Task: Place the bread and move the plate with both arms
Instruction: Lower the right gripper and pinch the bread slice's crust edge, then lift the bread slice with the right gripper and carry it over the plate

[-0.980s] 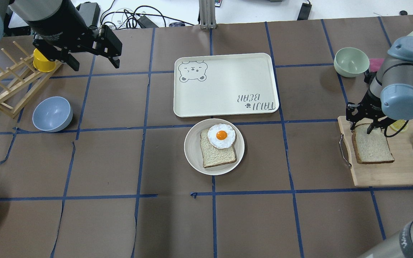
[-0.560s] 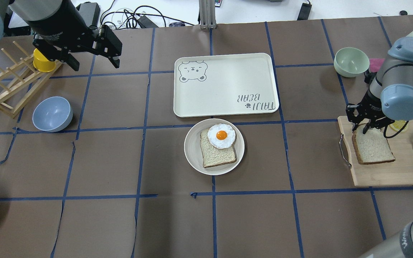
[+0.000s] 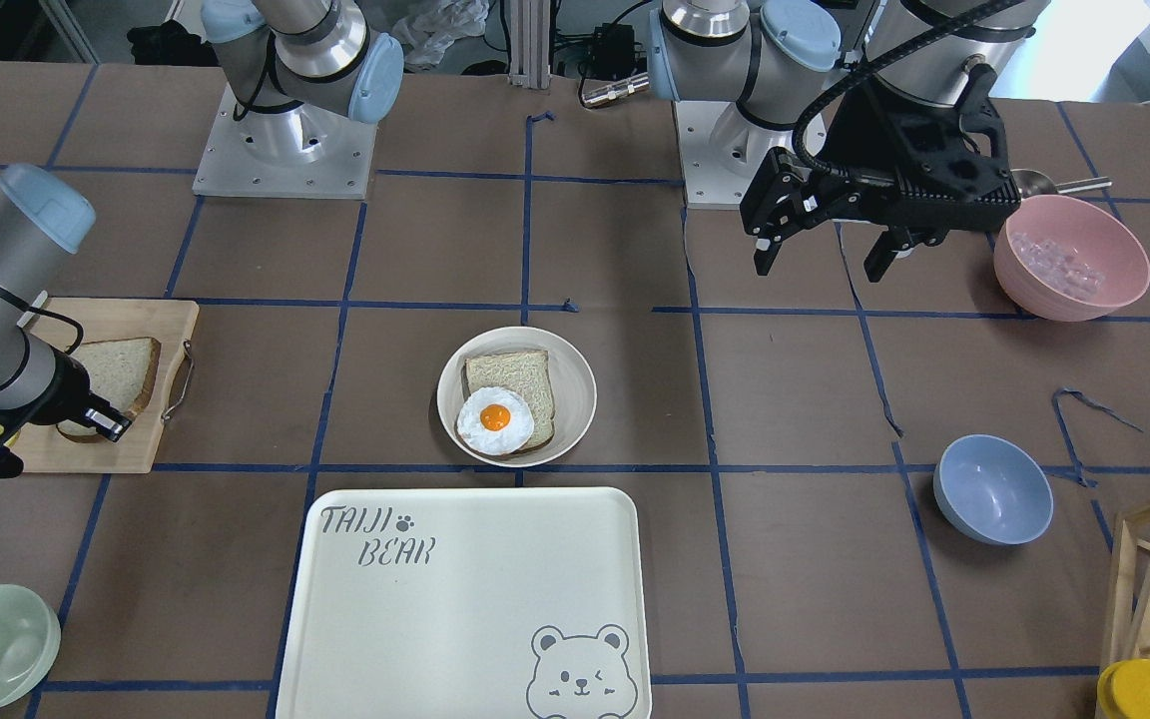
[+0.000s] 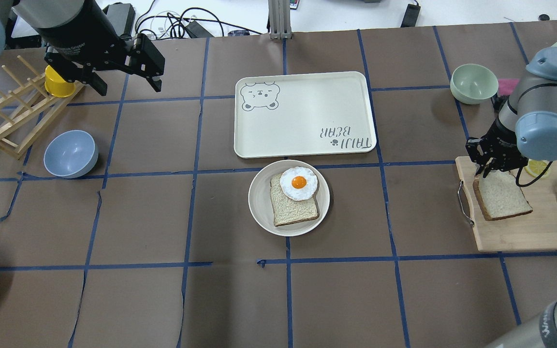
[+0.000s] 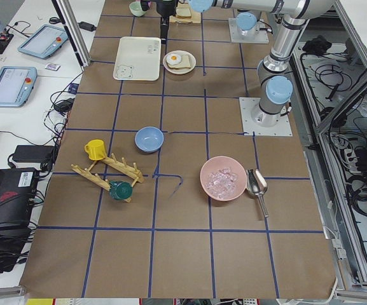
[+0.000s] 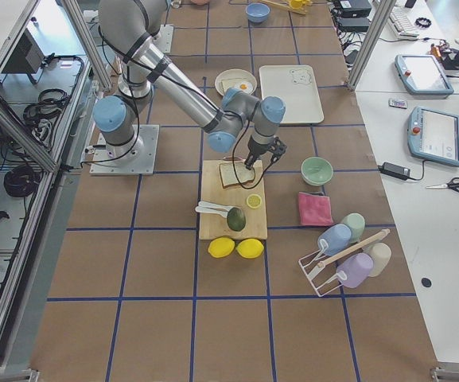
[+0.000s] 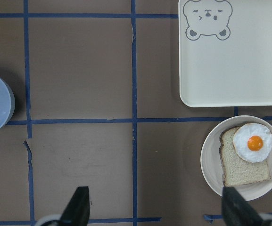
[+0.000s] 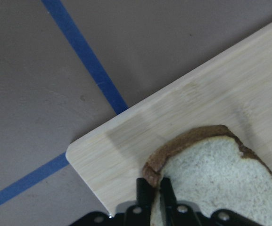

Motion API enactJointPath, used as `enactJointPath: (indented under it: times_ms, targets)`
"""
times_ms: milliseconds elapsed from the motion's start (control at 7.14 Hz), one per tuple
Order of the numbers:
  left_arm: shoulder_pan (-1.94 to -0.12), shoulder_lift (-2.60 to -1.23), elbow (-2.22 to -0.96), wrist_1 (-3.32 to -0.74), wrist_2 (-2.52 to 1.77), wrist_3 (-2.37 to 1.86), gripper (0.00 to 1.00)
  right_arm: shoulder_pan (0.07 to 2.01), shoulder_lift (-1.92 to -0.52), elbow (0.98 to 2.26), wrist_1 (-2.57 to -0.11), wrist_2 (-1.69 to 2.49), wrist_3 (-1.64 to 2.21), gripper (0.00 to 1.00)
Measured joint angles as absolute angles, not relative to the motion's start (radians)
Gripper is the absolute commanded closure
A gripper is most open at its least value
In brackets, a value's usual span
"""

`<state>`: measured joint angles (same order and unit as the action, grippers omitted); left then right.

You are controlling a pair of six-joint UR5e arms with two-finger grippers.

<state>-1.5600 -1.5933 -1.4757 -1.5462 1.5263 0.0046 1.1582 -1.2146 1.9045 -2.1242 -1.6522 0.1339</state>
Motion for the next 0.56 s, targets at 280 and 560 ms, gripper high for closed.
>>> enactJointPath:
  times_ms: [280, 560]
  targets:
    - [-1.56, -1.593, -1.476, -1.546, 1.526, 0.005, 0.0, 1.159, -1.234, 1.874, -2.068, -1.64, 0.15, 1.0]
    - [-1.56, -1.592, -1.476, -1.546, 1.526, 0.005, 0.0, 1.16, -1.261, 1.791, -1.908, -1.638, 0.152, 1.0]
